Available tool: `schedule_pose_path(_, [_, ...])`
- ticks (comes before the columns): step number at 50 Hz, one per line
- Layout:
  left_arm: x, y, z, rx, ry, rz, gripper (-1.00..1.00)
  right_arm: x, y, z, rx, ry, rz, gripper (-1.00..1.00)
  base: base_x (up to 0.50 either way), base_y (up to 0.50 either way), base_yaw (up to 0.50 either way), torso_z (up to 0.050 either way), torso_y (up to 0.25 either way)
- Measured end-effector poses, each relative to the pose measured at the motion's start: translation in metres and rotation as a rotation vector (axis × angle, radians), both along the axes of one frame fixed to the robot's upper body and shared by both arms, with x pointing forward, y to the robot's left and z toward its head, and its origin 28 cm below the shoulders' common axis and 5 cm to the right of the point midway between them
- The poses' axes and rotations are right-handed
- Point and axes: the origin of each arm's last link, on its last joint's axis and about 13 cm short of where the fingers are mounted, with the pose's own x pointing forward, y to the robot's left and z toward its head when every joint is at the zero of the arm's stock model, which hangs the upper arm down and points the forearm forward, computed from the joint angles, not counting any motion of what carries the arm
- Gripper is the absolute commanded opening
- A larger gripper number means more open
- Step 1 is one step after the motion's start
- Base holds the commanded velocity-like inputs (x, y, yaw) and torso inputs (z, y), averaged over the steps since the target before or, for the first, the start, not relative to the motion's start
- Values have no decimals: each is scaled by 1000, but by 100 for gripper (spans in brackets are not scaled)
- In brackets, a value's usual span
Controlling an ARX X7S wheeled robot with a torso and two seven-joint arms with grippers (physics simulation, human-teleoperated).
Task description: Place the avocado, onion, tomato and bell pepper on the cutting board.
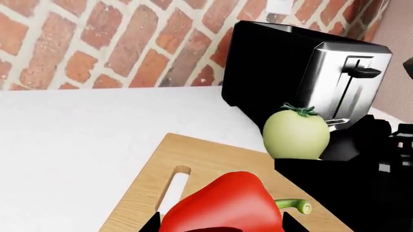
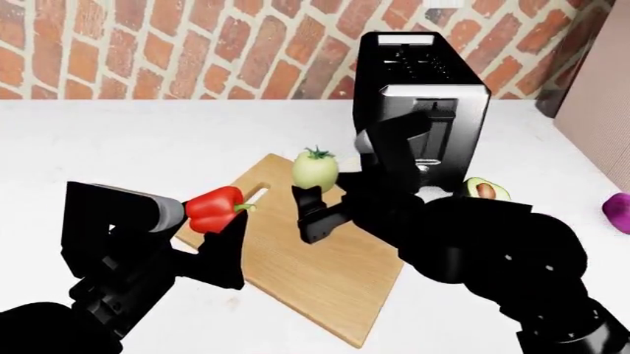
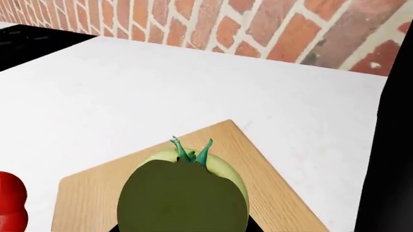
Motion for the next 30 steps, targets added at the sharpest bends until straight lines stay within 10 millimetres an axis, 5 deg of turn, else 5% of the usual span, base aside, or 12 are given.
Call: schedule_pose_path(30, [3,0,0,-4,3,3,-100,14,8,-25,-30,72,-3,-100,0,0,0,0,0])
